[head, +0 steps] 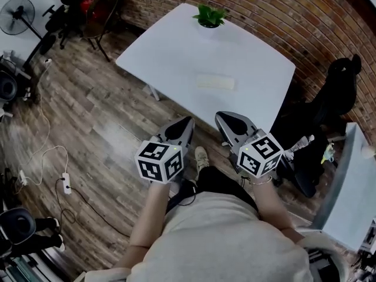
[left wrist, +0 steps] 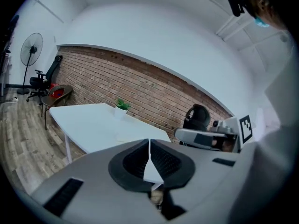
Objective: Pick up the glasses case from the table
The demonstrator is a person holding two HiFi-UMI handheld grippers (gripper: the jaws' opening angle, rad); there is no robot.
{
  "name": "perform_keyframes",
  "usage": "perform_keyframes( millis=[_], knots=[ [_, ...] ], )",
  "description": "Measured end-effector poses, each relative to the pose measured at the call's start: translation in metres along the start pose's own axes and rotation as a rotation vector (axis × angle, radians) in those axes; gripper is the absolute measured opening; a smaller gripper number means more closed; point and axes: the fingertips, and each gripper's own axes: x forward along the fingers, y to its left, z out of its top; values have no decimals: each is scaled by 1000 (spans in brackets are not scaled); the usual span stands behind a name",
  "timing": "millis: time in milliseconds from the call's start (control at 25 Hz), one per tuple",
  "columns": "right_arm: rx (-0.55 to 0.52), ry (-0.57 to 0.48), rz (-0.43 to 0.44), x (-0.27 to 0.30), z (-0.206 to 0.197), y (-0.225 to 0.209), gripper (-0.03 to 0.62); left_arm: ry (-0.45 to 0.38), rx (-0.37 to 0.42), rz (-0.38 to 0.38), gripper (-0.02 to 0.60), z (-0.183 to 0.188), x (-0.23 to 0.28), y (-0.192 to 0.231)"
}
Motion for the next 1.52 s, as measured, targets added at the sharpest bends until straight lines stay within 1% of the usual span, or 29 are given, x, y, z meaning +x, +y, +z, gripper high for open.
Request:
perform_keyframes(
  millis=[120,320,400,480,600,720,960,1080,1240,1400,1520],
  knots=[
    [-38,20,20,23,11,-27,0,3,0,12,12,15,26,15],
    [-125,87,45,56,26,-74,0,3,-20,27,12,35,67,37],
    [-162,124,62,67,28,-87,12,10,-30,32,12,38,79,44],
    [-185,172,96,80,25,-101,29,18,-37,35,12,39,94,53],
    [-226,247,132,99,16,-125,69,35,-54,42,12,39,115,69],
    [-284,330,155,109,1,-140,103,63,-103,47,12,28,127,77],
    [-455,481,232,132,-31,-159,186,107,-125,69,12,14,148,92],
    [-480,536,278,143,-50,-168,213,127,-137,82,12,5,154,100],
    [-529,584,309,157,-67,-186,246,153,-148,110,12,-3,161,112],
    [-520,626,333,168,-83,-201,295,173,-156,132,12,-9,170,119],
    [-529,644,332,177,-92,-206,308,180,-175,150,12,-14,173,125]
  ],
)
